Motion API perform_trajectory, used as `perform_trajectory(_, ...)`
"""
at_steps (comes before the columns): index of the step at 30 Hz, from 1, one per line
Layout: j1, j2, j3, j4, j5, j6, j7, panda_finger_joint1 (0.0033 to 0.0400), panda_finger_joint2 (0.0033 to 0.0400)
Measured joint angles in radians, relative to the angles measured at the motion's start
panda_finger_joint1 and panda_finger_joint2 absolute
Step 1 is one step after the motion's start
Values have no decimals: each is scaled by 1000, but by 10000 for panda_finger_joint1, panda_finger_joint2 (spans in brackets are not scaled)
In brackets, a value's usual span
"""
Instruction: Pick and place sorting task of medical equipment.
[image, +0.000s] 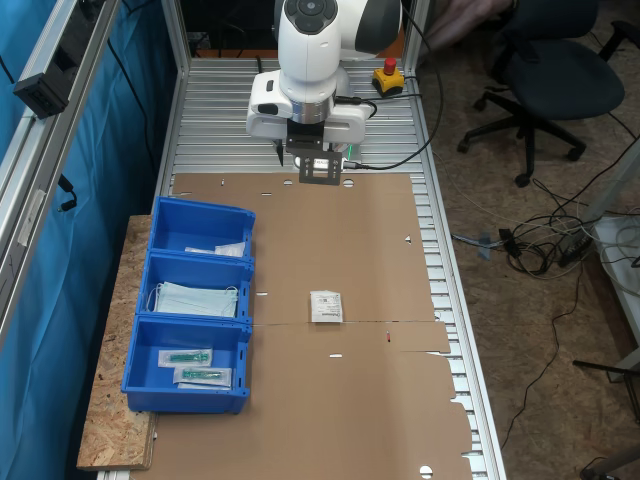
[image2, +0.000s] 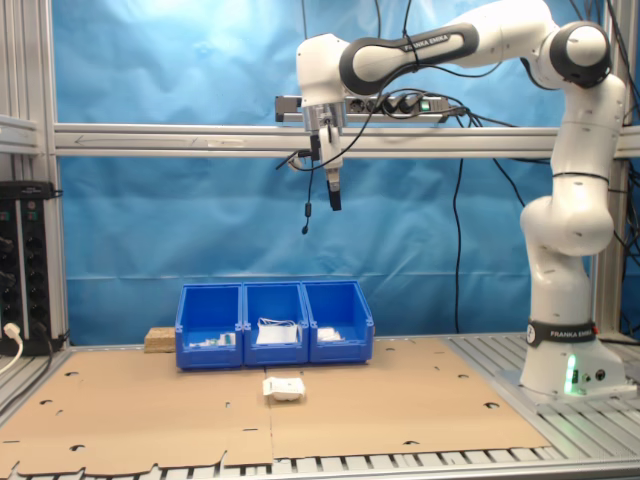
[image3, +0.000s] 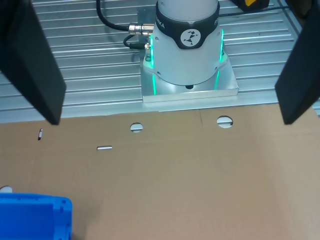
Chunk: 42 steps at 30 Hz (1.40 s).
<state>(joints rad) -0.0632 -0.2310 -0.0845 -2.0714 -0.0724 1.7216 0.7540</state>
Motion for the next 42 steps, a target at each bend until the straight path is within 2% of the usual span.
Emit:
perform_trajectory(31, 7, 0, 2, 0, 0, 54, 0, 400, 400)
perform_trajectory(36, 7, 7, 7, -4, 0, 99, 0, 400, 400)
perform_trajectory(42, 7, 44, 27, -14, 0, 190, 0, 400, 400)
